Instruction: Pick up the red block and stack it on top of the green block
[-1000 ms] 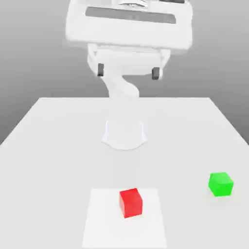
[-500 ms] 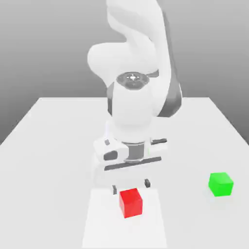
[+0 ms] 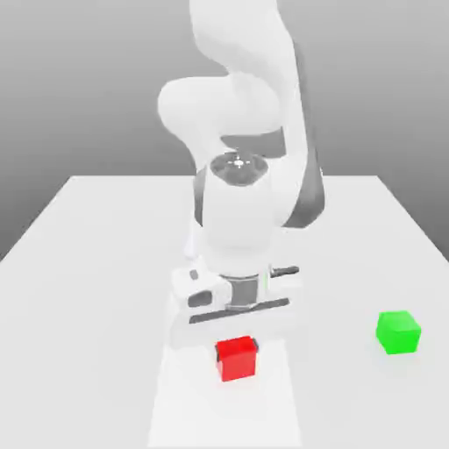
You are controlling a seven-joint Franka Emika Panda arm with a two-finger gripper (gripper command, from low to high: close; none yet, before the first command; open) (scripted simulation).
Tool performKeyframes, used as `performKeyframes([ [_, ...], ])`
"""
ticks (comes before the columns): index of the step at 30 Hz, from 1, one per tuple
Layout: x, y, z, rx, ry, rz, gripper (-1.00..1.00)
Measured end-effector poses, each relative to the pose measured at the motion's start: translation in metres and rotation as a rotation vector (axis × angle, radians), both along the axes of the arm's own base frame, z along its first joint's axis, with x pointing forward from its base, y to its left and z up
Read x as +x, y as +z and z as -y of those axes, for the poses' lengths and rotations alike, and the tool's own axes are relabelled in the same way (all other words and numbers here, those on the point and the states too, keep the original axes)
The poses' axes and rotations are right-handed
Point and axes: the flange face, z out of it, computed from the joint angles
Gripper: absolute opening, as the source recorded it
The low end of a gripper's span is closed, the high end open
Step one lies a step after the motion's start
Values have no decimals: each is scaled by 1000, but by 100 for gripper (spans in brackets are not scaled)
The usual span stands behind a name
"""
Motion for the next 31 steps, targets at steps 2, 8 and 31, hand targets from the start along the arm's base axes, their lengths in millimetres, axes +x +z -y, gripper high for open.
performKeyframes([
  [2, -1, 11, -31, 1, 60, 0, -100],
  [8, -28, 31, -166, 4, 311, 2, -100],
  [31, -91, -3, -277, -2, 521, 4, 100],
])
